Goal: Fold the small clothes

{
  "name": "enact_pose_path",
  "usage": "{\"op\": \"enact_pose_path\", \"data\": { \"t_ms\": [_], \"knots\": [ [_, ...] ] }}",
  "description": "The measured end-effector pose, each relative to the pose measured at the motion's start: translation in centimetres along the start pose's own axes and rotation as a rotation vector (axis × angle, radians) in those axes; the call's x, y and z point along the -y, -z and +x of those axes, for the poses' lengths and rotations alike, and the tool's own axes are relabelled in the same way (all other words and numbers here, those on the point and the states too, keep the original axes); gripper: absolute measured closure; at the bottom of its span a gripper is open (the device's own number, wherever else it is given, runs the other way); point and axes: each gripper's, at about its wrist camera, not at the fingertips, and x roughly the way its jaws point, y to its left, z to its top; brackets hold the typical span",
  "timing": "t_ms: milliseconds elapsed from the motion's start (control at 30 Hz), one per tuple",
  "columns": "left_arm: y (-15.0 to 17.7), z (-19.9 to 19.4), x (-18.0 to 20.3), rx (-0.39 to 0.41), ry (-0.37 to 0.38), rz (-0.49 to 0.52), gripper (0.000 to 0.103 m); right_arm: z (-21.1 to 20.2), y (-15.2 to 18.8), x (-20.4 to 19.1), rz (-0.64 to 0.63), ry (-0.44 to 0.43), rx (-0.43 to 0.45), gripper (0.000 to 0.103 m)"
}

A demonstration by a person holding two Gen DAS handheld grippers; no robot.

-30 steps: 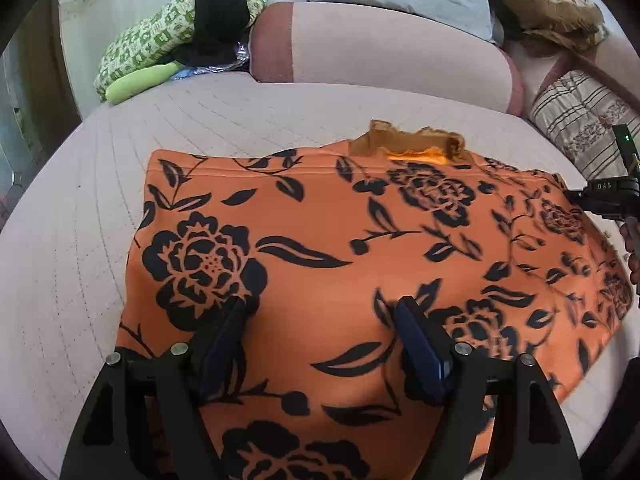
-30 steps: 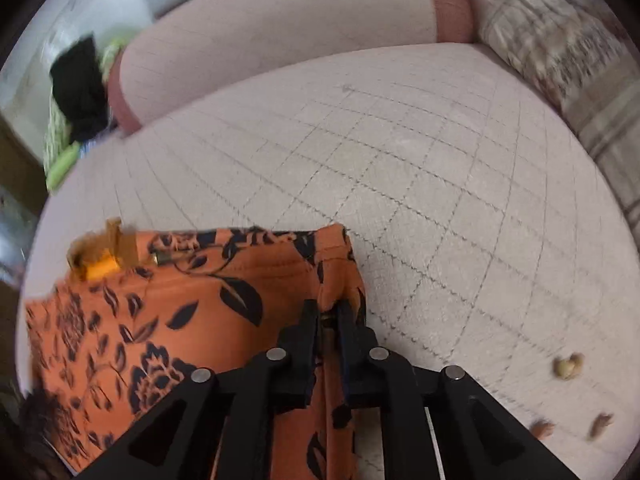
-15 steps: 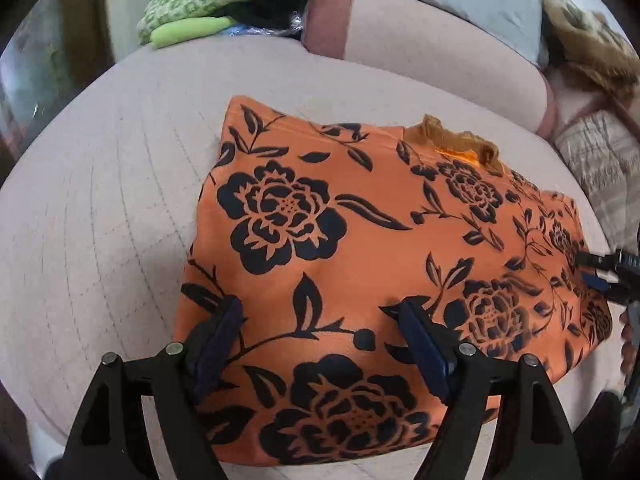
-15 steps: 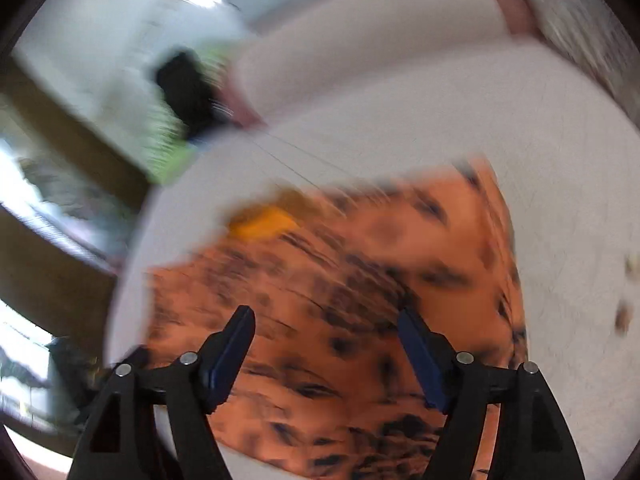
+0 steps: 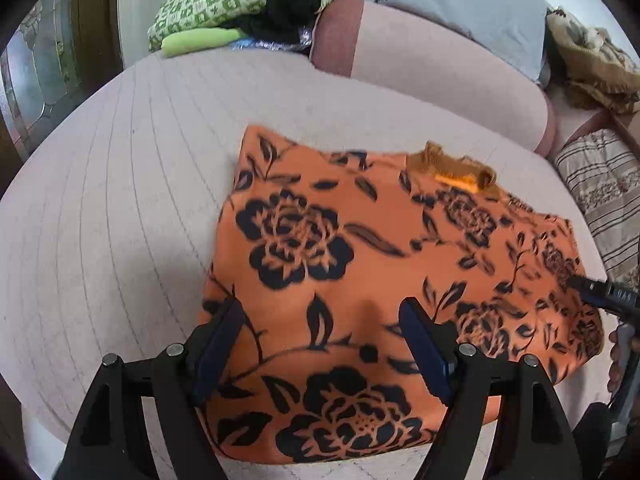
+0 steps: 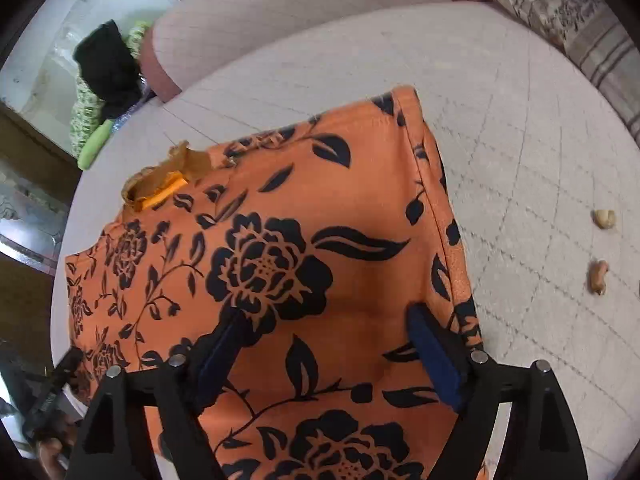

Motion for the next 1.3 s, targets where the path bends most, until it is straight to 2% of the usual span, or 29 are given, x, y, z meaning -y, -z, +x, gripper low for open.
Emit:
{"op": "enact_pose_path", "data": {
  "t_ms": [67,233,267,333,367,400,433,567,633,700,800,867,900,933,967,1067,1167,1233,1300],
  "knots": [
    [-1.6,-0.1,-0.3,0.011,0.007,-0.008,0.022,-0.6,-0.1,-0.6,-0.011,0.005,0.001,0.018],
    [-6.2,2.0,-0.4,0.027,0.018,-0.011,0.022,-2.3,-1.7,-1.6,-0.052,-0.009,0.111,0.017],
    [-7.1,3.2,-0.6,0.013,0.031,-0.016,0.022,-2.1,-1.9,-1.6,-0.053,-0.012,0.099,0.017],
    [-8.5,6.2,-0.8,-0.041,-0.007,-0.014,0.022,-0.1,-2.3,-0.9,-0.013,-0.014,0.026,0.017],
    [-9.1,8.5,-1.4,-0.113,0.0,-0.035,0.022,1.1,-2.3,-0.2,0.013,-0.024,-0.017,0.017],
    [-9.5,10.1,-2.0,-0.15,-0.005,-0.067,0.022,1.6,-2.0,0.4,0.028,-0.039,-0.014,0.017],
    [-10.1,10.3,-2.2,-0.109,-0.039,-0.066,0.022,1.3,-1.9,0.5,0.02,-0.048,0.012,0.017],
    [-11.3,10.9,-2.7,-0.109,-0.056,-0.07,0.019,-0.1,-2.1,0.8,0.024,-0.057,0.001,0.017],
    [-11.2,11.6,-3.1,-0.13,-0.051,-0.066,0.019,-1.3,-3.1,1.3,0.04,-0.086,0.046,0.016],
    [-11.0,11.5,-3.2,-0.113,-0.051,-0.055,0.018,-1.4,-4.9,1.5,0.059,-0.127,0.069,0.016],
    [-11.0,10.4,-3.1,-0.102,-0.051,-0.08,0.018,1.0,-7.8,2.7,0.112,-0.239,0.028,0.016],
    [-10.6,8.7,-3.2,-0.08,-0.04,-0.093,0.018,3.5,-9.0,4.7,0.187,-0.174,-0.003,0.017],
    [-10.3,7.3,-3.1,-0.053,-0.043,-0.079,0.018,4.4,-9.3,6.7,0.269,-0.194,-0.002,0.018],
    [-9.9,6.0,-2.9,-0.023,-0.055,-0.06,0.018,4.1,-9.1,8.1,0.358,-0.255,0.03,0.019],
    [-9.3,4.6,-2.6,0.009,-0.069,-0.041,0.018,3.4,-8.9,8.6,0.406,-0.279,0.05,0.019],
    [-7.2,1.0,-1.5,0.062,-0.053,-0.011,0.018,0.0,-7.5,6.9,0.307,-0.211,0.096,0.017],
    [-4.5,-1.3,0.1,0.079,-0.018,0.02,0.018,-3.9,-4.3,5.8,0.248,-0.22,0.122,0.017],
    [-2.5,-2.3,1.4,0.099,0.003,0.052,0.018,-6.6,-0.9,5.8,0.253,-0.188,0.136,0.017],
    [-0.6,-2.8,3.3,0.106,0.017,0.097,0.018,-9.3,4.1,7.1,0.374,-0.209,0.149,0.017]
  ]
}}
